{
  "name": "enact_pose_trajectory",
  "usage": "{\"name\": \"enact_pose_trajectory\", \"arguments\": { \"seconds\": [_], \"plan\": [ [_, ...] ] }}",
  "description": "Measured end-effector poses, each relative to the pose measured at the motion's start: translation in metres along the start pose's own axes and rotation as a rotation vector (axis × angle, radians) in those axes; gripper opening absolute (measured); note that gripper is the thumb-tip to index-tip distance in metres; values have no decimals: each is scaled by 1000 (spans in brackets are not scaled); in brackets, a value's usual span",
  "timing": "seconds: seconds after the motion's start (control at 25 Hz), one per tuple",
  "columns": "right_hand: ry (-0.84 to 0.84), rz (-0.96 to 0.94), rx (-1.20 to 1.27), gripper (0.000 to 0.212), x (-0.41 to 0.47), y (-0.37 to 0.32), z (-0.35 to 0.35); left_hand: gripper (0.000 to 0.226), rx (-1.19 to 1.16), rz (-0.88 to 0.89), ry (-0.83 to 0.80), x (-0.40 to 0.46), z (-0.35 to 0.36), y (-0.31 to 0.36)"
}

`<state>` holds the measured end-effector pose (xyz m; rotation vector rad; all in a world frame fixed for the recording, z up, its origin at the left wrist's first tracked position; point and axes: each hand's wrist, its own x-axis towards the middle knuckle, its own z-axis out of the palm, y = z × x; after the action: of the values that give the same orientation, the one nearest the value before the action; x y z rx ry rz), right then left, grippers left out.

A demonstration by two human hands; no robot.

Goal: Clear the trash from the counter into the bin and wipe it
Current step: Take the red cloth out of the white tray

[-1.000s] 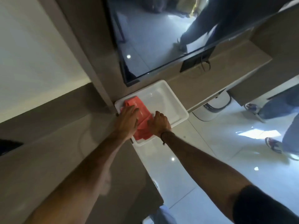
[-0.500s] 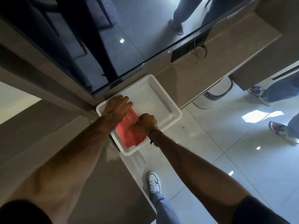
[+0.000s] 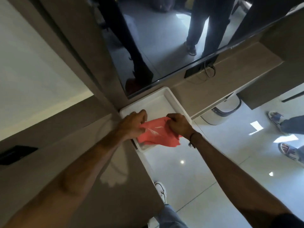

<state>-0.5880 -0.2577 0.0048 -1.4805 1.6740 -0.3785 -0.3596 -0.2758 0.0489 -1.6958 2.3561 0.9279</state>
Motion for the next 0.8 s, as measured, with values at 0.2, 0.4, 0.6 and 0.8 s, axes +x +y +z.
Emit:
{"name": "enact_pose_trajectory", "arguments": {
  "seconds": [0.2, 0.4, 0.6, 0.8],
  "plan": [
    [21, -16, -112, 32, -65, 9, -12, 29, -92, 74, 22, -47, 33, 34],
    [104, 32, -88, 32, -132, 2, -15, 22, -245, 176, 50, -96, 70, 58],
    [230, 37, -122, 29, -227, -3, -11, 74, -53, 176, -142, -152, 103, 80],
    [272, 54, -156, 33, -296, -4, 9, 37, -188, 325, 126, -211, 127, 95]
  ]
}}
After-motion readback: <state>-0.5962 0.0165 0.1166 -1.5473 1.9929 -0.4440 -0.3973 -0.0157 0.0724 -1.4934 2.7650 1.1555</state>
